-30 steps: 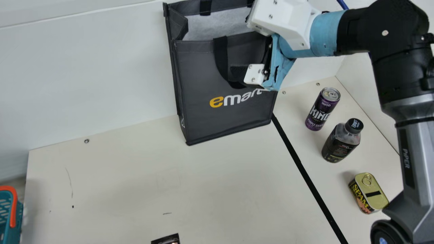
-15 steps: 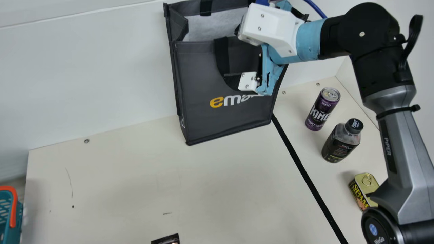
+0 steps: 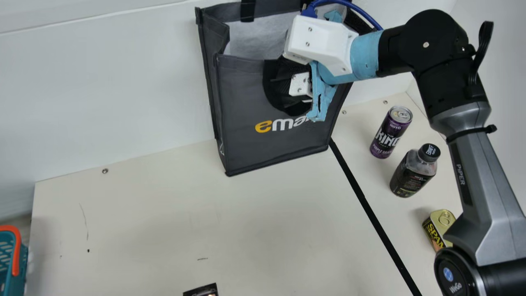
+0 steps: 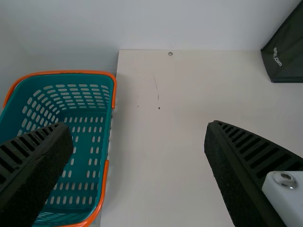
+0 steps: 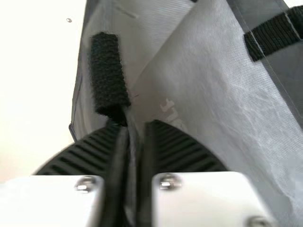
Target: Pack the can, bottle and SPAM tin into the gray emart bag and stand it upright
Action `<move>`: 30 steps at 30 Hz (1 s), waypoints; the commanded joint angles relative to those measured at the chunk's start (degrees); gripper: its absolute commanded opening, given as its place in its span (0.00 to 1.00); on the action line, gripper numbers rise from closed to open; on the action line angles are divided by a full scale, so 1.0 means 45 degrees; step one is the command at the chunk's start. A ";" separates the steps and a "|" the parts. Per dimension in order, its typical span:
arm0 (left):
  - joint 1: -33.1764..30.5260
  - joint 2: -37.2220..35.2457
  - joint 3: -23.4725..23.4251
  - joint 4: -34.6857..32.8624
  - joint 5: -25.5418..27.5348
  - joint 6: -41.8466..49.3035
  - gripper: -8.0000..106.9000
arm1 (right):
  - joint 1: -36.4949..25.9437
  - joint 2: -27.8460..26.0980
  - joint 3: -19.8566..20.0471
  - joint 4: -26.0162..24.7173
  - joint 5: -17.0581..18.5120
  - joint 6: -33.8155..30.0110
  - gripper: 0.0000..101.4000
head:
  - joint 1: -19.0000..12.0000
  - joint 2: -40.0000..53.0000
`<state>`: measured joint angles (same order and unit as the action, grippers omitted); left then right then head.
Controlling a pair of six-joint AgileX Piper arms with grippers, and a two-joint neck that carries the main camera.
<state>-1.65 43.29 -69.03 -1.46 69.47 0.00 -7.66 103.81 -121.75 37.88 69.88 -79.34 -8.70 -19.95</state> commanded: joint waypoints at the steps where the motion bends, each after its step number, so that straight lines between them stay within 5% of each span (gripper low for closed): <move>1: 0.0000 0.0000 0.0000 0.0000 0.0000 0.0000 0.85 | 0.0010 0.0013 0.0011 0.0033 0.0005 -0.0021 0.00 | -0.0289 -0.0011; 30: 0.0000 0.0000 0.0000 0.0000 0.0000 0.0000 0.85 | 0.0677 -0.1474 0.0041 -0.0578 0.0005 0.0934 0.00 | -0.0289 -0.0011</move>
<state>-1.65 43.29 -69.03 -1.46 69.47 0.00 -4.65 97.32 -121.50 35.34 70.01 -75.31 -8.70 -19.95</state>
